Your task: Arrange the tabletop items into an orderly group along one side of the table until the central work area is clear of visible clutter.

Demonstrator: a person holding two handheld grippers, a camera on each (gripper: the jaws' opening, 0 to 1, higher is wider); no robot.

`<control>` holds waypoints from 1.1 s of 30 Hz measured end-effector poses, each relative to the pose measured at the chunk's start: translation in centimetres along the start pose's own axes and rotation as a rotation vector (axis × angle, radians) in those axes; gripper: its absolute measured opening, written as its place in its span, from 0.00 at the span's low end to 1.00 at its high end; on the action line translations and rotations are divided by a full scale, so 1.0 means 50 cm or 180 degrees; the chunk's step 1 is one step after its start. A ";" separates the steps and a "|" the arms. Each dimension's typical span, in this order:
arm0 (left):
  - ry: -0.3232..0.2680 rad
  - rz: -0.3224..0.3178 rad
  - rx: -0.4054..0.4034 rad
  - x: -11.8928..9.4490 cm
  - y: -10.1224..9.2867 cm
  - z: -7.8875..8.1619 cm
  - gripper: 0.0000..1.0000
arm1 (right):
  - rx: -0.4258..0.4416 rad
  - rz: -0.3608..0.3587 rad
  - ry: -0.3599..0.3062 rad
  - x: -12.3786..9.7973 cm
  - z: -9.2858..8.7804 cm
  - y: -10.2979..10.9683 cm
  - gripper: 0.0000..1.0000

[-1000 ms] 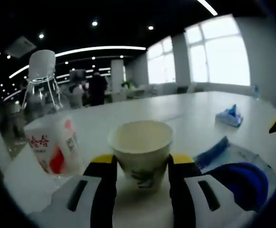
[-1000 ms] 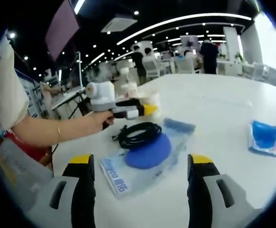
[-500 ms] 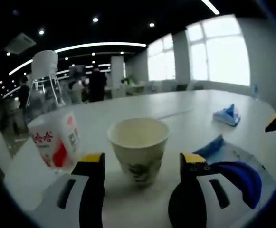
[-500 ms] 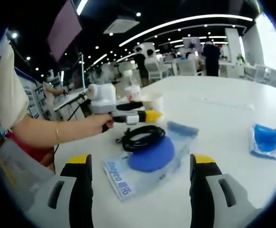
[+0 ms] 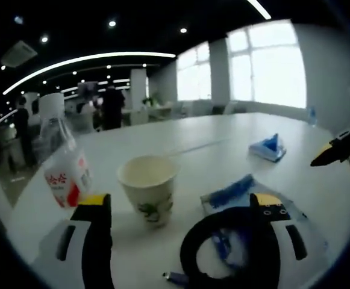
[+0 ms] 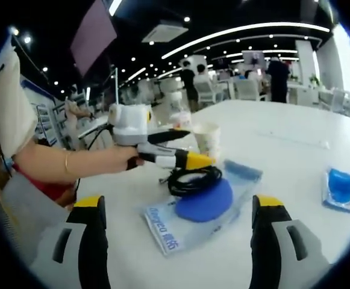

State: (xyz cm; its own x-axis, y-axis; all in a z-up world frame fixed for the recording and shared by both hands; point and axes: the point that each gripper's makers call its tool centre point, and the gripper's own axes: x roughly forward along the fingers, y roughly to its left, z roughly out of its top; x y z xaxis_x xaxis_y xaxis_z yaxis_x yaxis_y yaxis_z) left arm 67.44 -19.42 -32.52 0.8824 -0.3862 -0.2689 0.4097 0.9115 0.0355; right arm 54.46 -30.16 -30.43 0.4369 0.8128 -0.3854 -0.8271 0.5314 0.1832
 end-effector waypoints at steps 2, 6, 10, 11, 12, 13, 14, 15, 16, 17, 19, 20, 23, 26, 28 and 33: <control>-0.0010 -0.0057 -0.0009 -0.012 -0.009 0.007 0.99 | -0.0036 0.0011 0.0013 -0.001 0.002 0.006 1.00; 0.0005 -0.0154 -0.0007 -0.031 -0.025 0.020 0.99 | -0.0099 0.0033 0.0034 -0.006 0.007 0.013 1.00; 0.0010 -0.0251 -0.0056 -0.060 -0.038 0.041 0.99 | -0.0161 0.0050 0.0029 -0.014 0.016 0.018 1.00; 0.0015 -0.0260 -0.0042 -0.069 -0.040 0.045 0.99 | -0.0170 0.0053 0.0025 -0.015 0.020 0.019 1.00; 0.0007 -0.0280 -0.0016 -0.080 -0.042 0.051 0.99 | -0.0179 0.0056 0.0023 -0.017 0.022 0.020 1.00; 0.0001 -0.0289 -0.0006 -0.089 -0.042 0.056 0.99 | -0.0200 0.0056 0.0018 -0.018 0.025 0.021 1.00; -0.0001 -0.0296 -0.0002 -0.101 -0.043 0.061 0.99 | -0.0227 0.0058 0.0014 -0.020 0.028 0.023 1.00; -0.0007 -0.0310 -0.0001 -0.108 -0.045 0.064 0.99 | -0.0245 0.0063 0.0013 -0.021 0.030 0.025 1.00; -0.0004 -0.0323 -0.0018 -0.115 -0.047 0.067 0.99 | -0.0264 0.0069 0.0015 -0.022 0.032 0.027 1.00; -0.0002 -0.0332 -0.0033 -0.123 -0.050 0.070 0.99 | -0.0279 0.0077 0.0013 -0.022 0.033 0.029 1.00; -0.0010 -0.0381 -0.0065 -0.142 -0.062 0.077 0.99 | -0.0298 0.0091 0.0010 -0.023 0.037 0.034 1.00; -0.0010 -0.0386 -0.0069 -0.149 -0.066 0.079 0.99 | -0.0313 0.0103 0.0004 -0.024 0.039 0.038 1.00; 0.0003 -0.0476 -0.0061 -0.176 -0.091 0.087 0.99 | -0.0375 0.0145 -0.0022 -0.024 0.053 0.050 1.00; 0.0027 -0.0591 -0.0224 -0.200 -0.118 0.093 0.99 | -0.0345 0.0172 -0.0051 -0.025 0.068 0.056 0.99; 0.0004 -0.0634 -0.0274 -0.223 -0.141 0.102 0.99 | -0.0336 0.0164 -0.0069 -0.024 0.078 0.056 0.99; -0.0047 -0.0549 -0.0186 -0.267 -0.158 0.121 0.99 | -0.0402 0.0226 -0.0048 -0.026 0.091 0.069 1.00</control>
State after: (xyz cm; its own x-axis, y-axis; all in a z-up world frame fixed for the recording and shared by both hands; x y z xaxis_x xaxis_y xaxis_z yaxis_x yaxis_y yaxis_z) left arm 53.82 -22.34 -23.40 0.8037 -0.5391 -0.2520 0.5415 0.8381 -0.0661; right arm 52.65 -28.30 -25.19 0.3802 0.8513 -0.3617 -0.8936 0.4390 0.0939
